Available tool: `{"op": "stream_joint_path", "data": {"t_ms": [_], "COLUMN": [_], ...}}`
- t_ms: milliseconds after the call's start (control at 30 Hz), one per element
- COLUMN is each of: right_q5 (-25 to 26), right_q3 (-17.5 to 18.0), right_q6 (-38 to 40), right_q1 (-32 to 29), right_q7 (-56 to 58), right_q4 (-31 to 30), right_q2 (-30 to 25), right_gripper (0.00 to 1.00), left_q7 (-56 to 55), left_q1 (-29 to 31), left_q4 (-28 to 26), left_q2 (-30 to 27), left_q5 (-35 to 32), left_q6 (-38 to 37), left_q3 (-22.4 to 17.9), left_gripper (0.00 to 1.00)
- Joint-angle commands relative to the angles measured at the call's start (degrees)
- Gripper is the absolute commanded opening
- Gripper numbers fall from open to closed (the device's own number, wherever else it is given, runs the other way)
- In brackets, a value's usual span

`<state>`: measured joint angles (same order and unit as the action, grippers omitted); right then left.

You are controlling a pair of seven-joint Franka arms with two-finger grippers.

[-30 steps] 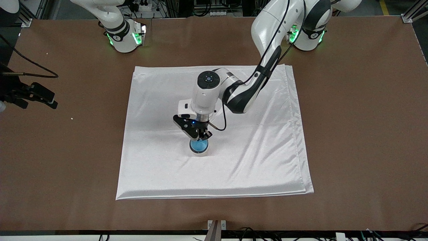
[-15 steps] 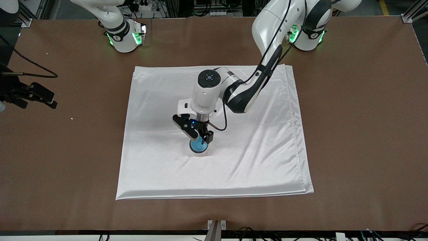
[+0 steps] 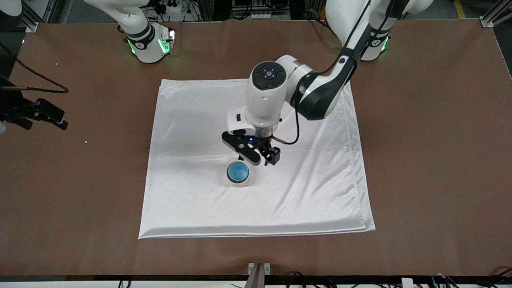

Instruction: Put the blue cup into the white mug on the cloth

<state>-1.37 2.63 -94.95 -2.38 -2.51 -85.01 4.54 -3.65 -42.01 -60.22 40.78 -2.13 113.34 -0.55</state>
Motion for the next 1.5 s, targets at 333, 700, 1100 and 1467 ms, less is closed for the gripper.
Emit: {"op": "stream_joint_path", "data": {"t_ms": [333,700,1100,1467], "right_q5": [0.14,0.05,0.05,0.14], "right_q3": [0.44,0.53,0.53,0.44], "right_q6": [0.47,0.03,0.03,-0.06], "right_q1": [-0.7,-0.61,-0.61,-0.61], "right_q7": [0.84,0.75,0.84,0.84], "right_q4": [-0.15,-0.15,-0.15,-0.15], "right_q2": [-0.68,-0.5,-0.5,-0.5], "right_gripper": [1.0,1.0,1.0,1.0], "left_q7": [0.14,-2.14,-3.03,-3.03], "left_q1": [8.35,12.22,17.23,23.47], "left_q4": [-2.54,-7.36,-21.43,-30.83], "left_q2": [-16.34,-25.83,-37.36,-42.98], "left_q5": [1.16,0.54,1.51,5.29], "left_q6": [-19.64,-27.74,-27.56,-24.58], "left_q3": [-0.15,-0.24,-0.07,-0.15], "left_gripper": [1.0,1.0,1.0,1.0]}}
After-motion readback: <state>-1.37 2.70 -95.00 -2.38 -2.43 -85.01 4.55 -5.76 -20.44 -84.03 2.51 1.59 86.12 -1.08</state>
